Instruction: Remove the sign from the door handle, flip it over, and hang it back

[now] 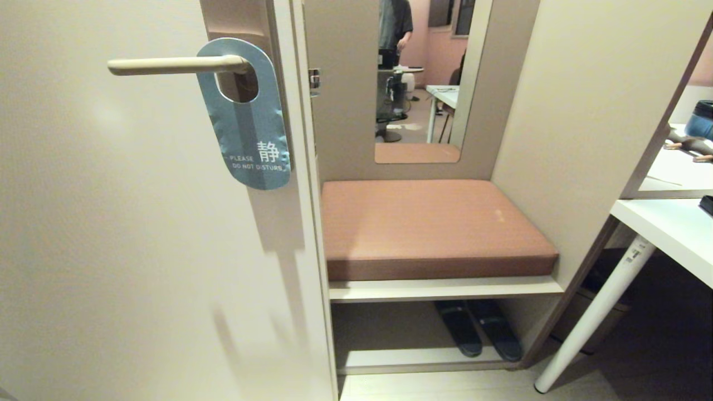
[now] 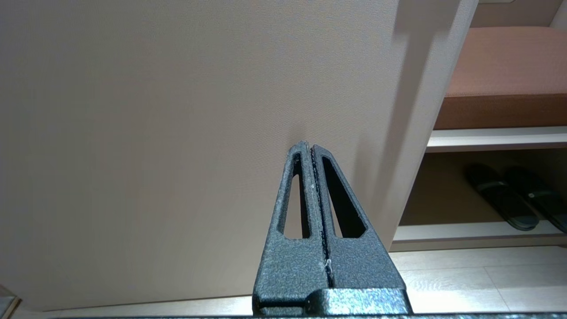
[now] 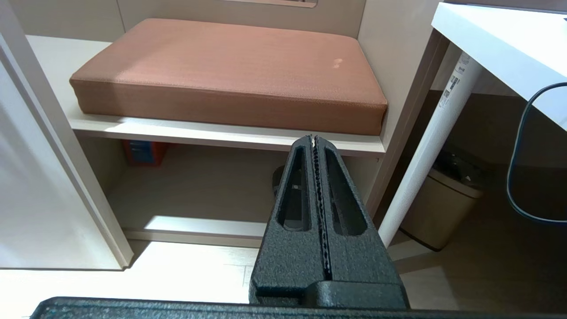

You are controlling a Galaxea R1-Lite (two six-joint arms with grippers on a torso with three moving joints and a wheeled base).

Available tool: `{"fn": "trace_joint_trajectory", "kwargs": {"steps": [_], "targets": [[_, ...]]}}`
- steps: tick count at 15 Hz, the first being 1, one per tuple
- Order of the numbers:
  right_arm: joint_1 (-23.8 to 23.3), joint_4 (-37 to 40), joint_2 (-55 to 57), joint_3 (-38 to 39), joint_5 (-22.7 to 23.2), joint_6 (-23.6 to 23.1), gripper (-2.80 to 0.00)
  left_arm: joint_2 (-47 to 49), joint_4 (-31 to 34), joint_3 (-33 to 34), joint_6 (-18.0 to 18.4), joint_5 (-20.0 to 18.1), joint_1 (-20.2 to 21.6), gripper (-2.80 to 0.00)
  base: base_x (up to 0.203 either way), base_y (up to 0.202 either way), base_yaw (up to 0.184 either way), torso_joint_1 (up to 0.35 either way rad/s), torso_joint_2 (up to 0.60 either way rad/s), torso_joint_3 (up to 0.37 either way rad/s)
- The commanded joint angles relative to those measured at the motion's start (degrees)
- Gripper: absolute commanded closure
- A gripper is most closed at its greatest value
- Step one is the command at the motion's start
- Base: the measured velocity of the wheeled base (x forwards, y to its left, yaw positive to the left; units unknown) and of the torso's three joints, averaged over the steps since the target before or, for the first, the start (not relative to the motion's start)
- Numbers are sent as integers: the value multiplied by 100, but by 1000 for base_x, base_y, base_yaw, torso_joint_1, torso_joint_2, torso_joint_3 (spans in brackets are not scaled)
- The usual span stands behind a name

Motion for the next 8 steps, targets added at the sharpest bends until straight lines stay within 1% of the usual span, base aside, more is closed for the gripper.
{"fn": "trace_joint_trajectory", "kwargs": {"steps": [1,8], "targets": [[1,2,9,0,-1,-7,0,-2,-1,0,6,2,2,0,0,0,0,0,0,0],[1,-6,9,0,-1,-15,0,-2,-1,0,-2,2,2,0,0,0,0,0,0,0]]}}
